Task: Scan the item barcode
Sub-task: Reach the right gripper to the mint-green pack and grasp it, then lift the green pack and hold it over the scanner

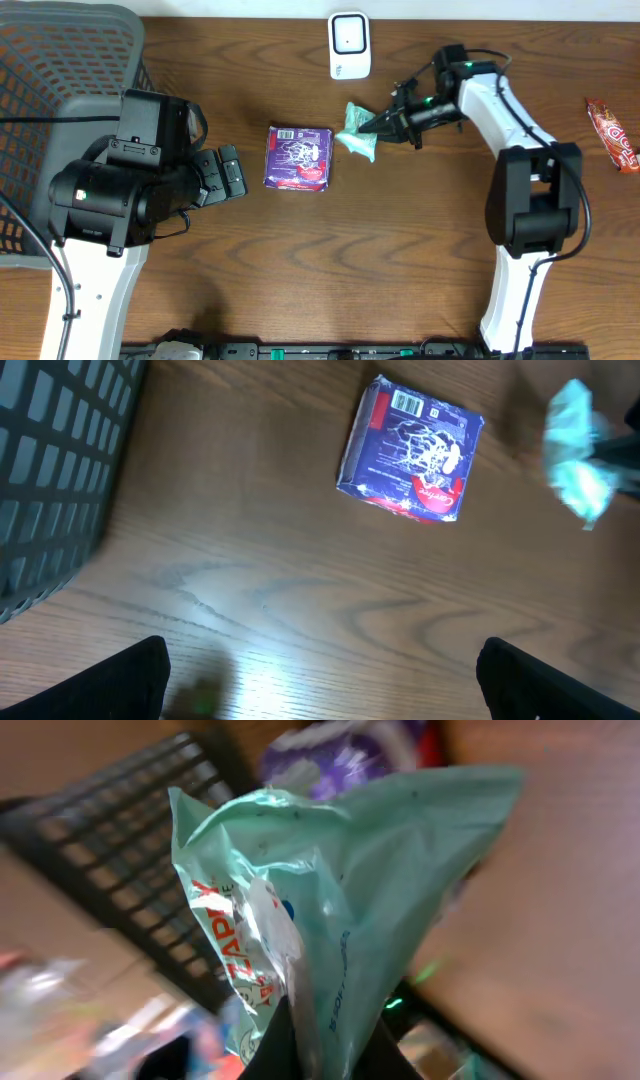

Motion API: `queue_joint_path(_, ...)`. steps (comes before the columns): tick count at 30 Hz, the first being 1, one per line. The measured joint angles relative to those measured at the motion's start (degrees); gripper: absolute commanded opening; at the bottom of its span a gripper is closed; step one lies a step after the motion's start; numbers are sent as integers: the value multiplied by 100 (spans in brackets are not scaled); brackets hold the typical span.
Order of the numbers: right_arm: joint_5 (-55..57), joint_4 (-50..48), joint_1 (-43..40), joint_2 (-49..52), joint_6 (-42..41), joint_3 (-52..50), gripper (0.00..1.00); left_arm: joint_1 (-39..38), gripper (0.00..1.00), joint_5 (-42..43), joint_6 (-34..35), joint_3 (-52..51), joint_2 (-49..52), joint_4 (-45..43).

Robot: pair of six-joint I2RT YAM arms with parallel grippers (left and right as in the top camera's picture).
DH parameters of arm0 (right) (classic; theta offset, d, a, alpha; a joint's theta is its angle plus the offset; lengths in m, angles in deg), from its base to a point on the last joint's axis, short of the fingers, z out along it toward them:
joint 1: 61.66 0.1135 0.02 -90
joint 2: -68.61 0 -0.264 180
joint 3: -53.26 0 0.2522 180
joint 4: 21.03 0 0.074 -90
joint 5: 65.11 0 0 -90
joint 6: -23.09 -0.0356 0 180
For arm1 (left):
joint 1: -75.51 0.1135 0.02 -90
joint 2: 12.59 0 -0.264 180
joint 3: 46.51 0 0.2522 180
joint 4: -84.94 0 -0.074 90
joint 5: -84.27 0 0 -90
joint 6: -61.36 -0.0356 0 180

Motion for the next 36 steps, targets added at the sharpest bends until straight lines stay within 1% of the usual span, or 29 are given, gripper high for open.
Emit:
queue_joint_path(5,-647,131,-20,-15,-227,2,1,0,98,0,0,0,0,0)
queue_joint_path(8,-741,11,-20,-20,-199,2,1,0,98,0,0,0,0,0)
queue_joint_path(10,-568,-81,-17,-20,-136,2,1,0,98,0,0,0,0,-2)
queue_joint_path(13,195,-345,24,-20,-68,2,1,0,98,0,0,0,0,-2)
queue_joint_path(16,1008,-1193,140,-20,-7,0,1,0,98,-2,0,0,2,0)
queue_joint_path(19,1449,-2658,267,-20,-70,-4,1,0,98,0,0,0,2,0)
queue_joint_path(22,1871,-4142,389,-20,-426,9,1,0,98,0,0,0,2,0)
queue_joint_path(24,2277,-4848,448,-20,-737,11,1,0,98,0,0,0,2,0)
queue_joint_path(27,3071,-5541,514,-20,-1169,11,1,0,98,-2,0,0,2,-2)
queue_joint_path(31,4089,-5945,577,-20,-1659,11,1,0,98,-2,0,0,2,-2)
queue_joint_path(36,4793,-6531,684,-20,-2026,11,1,0,98,-2,0,0,2,-2)
